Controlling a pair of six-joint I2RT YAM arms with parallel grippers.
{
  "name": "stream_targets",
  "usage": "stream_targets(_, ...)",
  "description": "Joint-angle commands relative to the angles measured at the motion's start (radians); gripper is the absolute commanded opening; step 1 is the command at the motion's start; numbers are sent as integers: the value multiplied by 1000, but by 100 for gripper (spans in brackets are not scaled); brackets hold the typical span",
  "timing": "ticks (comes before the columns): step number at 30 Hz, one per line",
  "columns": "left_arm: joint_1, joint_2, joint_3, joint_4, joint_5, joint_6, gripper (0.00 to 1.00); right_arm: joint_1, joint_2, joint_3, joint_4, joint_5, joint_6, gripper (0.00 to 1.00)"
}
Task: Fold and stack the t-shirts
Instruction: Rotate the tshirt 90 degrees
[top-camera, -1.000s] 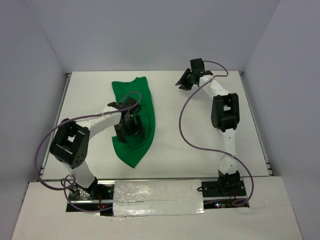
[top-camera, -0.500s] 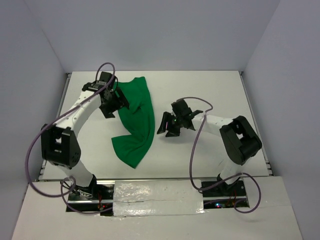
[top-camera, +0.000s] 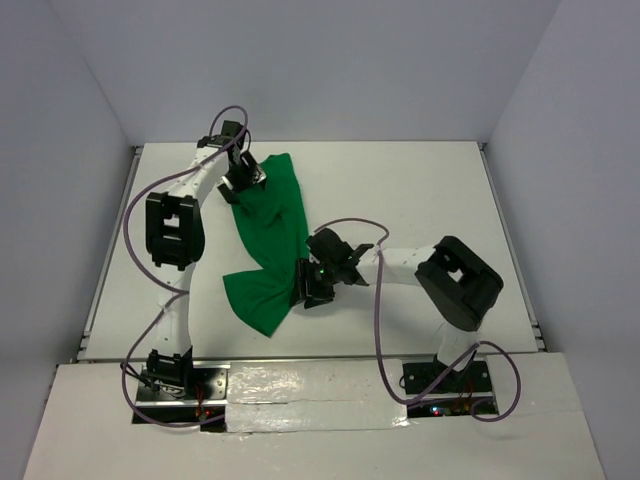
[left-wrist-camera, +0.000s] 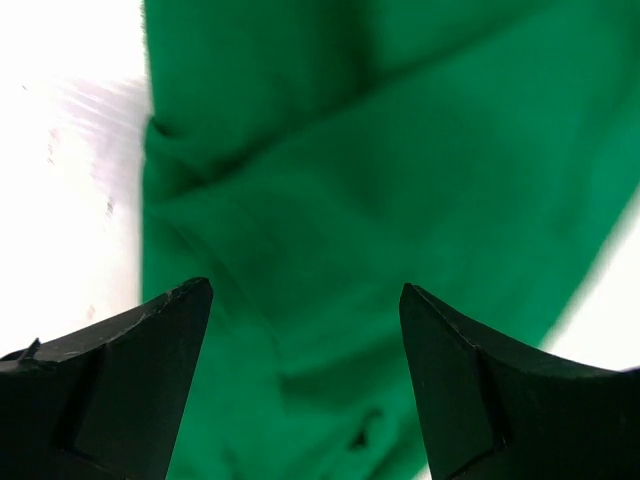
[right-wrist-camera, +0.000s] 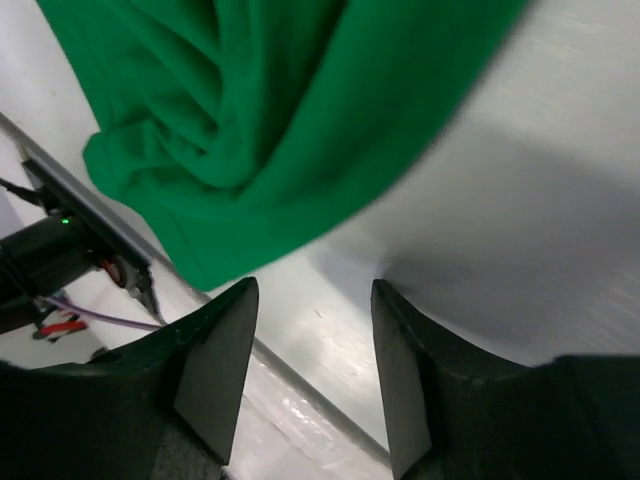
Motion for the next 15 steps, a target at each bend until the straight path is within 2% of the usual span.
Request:
stream_targets(1,16,58,41,-34,-16,13,89,26,83,61,34,12,25,55)
stream_targets(2,16,73,45,-32,-4,18,89,28,97,72,44,17,34,53)
stream_targets(8,16,173,116,-41,-25,53,88,26,174,92,68,106,83,28)
stream_targets(9,18,194,128,-46,-36,56,88,25,177,89,71,126,92,15)
stream_targets(11,21,217,154,-45,-41,73,88,17,172,69,74,150,114,0)
stream_targets(15,21,239,168,-15,-38,103,86,-14,77,-45,80,221,137,0)
